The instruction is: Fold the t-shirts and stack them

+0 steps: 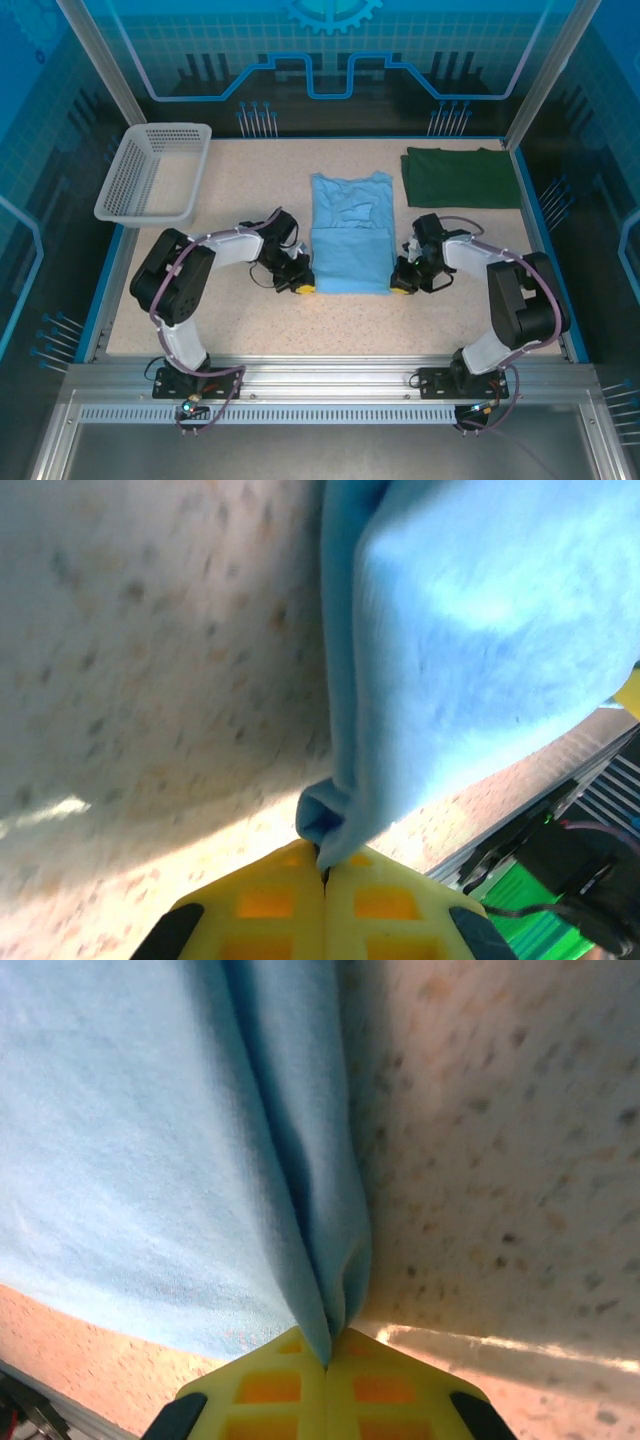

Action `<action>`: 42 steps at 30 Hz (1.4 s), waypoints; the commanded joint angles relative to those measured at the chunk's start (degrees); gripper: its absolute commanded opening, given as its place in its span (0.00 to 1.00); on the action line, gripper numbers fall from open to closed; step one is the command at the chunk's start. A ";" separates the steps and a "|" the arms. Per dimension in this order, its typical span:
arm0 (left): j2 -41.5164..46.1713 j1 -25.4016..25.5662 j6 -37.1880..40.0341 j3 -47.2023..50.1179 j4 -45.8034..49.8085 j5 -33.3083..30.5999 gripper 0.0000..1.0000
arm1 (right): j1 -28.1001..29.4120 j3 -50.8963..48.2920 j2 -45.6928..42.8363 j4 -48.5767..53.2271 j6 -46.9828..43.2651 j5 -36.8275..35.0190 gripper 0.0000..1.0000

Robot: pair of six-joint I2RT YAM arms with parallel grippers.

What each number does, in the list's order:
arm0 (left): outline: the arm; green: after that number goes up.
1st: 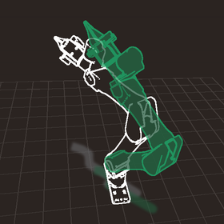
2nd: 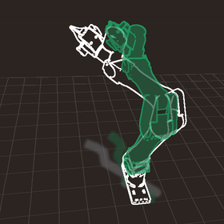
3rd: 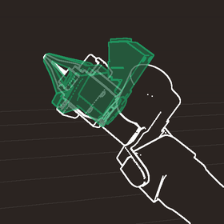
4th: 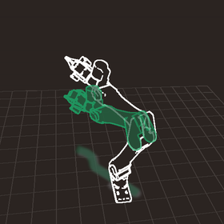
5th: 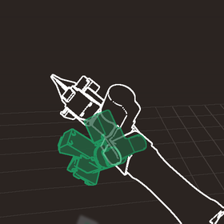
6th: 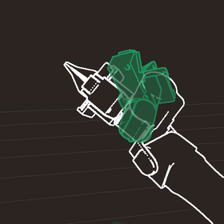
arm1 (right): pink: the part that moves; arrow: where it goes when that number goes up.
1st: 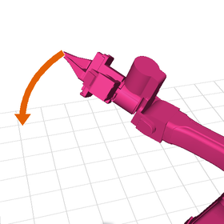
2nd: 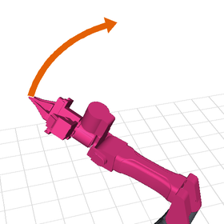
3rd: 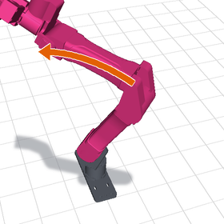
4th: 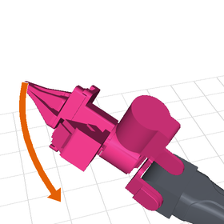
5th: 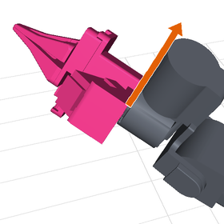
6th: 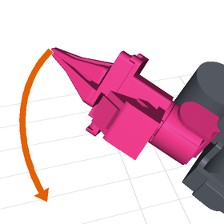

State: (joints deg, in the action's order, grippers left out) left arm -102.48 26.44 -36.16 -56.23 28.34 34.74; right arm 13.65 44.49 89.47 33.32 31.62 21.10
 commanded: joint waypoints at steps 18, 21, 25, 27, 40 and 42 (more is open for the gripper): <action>30.71 2.57 -3.73 7.75 15.72 9.51 0.00 | 11.21 -3.50 -28.24 15.66 4.96 4.89 0.00; 29.10 0.57 -4.41 4.66 14.72 9.29 0.00 | 9.41 1.61 -25.88 16.12 4.87 4.47 0.00; 25.32 -3.07 -6.07 0.80 11.59 9.17 0.00 | 6.75 10.56 -19.03 16.07 4.77 4.26 0.00; 22.92 -4.49 -6.37 -1.47 10.26 9.27 0.00 | 5.89 15.32 -15.19 16.25 4.68 4.64 0.00; 6.42 -12.17 -9.55 -15.51 2.84 7.62 0.00 | 0.37 43.80 13.31 17.52 7.64 7.28 0.02; 4.13 -13.11 -11.04 -16.18 0.51 7.67 0.00 | -0.04 48.84 18.70 18.56 7.89 7.81 0.05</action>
State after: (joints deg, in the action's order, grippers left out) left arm -95.79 14.55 -41.85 -70.52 30.92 41.82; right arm 14.44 87.96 103.26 49.89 38.41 26.63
